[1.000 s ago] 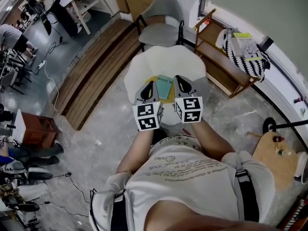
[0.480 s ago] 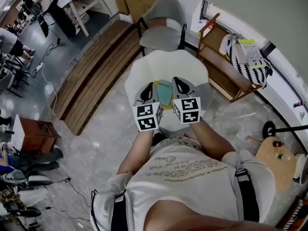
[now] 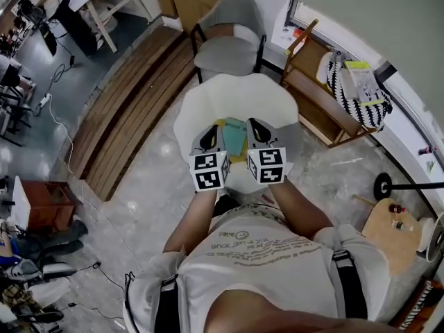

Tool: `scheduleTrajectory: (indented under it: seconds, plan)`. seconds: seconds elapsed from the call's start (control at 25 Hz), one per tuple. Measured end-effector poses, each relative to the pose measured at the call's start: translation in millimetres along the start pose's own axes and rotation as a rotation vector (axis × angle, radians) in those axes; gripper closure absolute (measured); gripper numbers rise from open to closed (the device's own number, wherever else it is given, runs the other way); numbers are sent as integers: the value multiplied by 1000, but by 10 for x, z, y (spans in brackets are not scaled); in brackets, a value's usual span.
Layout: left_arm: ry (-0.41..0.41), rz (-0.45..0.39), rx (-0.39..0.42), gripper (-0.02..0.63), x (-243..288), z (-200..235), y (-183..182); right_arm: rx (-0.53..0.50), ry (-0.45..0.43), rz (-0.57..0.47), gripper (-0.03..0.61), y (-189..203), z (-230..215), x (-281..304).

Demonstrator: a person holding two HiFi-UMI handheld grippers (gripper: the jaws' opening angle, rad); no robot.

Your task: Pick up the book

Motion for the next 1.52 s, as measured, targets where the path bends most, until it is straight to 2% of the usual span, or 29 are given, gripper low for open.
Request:
scheduleTrajectory:
  seconds: [0.4,0.6,0.8,1.24,1.52]
  plan:
    - [33,161,-79,594,316,281,646,19,53,123,551,493,-44,271]
    - [56,245,-129,594,521,370,1096,-24,59,152,551,881,-62,316]
    - [94,322,-134,594,716,417,1431,-50,76,238,551,1278,-107,366]
    - [142,419,-130,594,1047,654,2283,30,120,378,551,2182,-127,569]
    - [146,433,-151,592,1179,971,2887,84,125,406,551,2700,83,723]
Point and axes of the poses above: the fingertips, and each gripper's own axes: x forward along the fingers, z to its left, y out of its underside, the point moved 8 cm from there along -x, backward along the fingers, and after that the axes turned 11 degrees about -z, right-handed, at the moved point
